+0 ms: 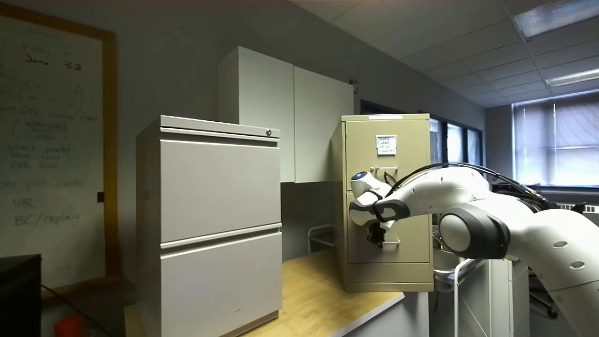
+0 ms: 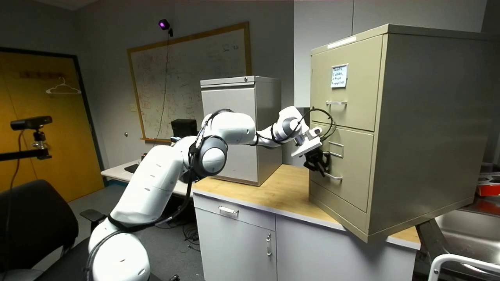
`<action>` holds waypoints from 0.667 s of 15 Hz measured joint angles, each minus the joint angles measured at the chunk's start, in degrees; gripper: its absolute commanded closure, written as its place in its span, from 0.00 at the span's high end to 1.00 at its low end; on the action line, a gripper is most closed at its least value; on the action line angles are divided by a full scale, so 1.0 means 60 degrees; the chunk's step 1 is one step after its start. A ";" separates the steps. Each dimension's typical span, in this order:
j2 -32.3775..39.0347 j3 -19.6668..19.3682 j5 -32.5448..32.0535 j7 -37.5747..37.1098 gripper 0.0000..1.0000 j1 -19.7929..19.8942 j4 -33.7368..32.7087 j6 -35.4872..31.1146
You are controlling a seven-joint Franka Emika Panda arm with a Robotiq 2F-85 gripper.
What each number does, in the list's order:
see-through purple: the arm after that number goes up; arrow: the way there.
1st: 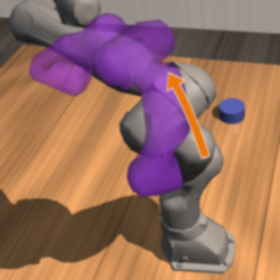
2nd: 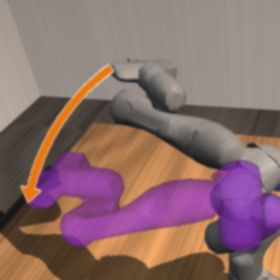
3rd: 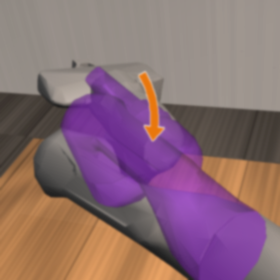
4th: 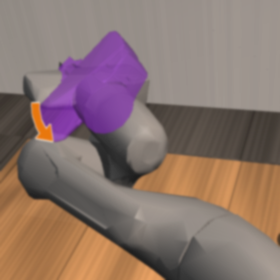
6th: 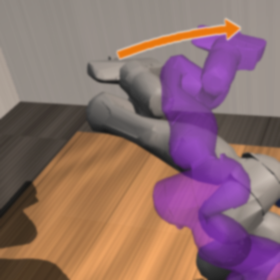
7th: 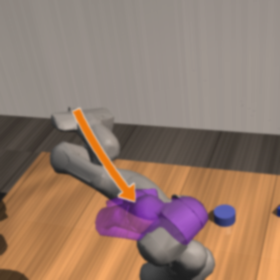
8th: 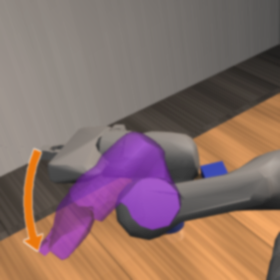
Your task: Open the bottom drawer of the file cabinet
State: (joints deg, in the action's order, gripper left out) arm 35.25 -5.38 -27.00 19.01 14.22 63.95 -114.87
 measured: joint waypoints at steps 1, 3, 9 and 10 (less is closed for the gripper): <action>-0.0059 0.0000 -0.0030 0.0035 0.08 0.0000 0.0111 -0.0090; -0.0190 0.0000 -0.0101 0.0117 0.08 0.0002 0.0365 -0.0303; -0.0666 -0.0001 -0.0366 0.0472 0.08 0.0029 0.1277 -0.1107; -0.0767 0.0000 -0.0410 0.0571 0.08 0.0041 0.1465 -0.1284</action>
State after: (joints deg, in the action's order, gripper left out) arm 30.64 -5.39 -29.46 22.44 14.47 72.74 -122.58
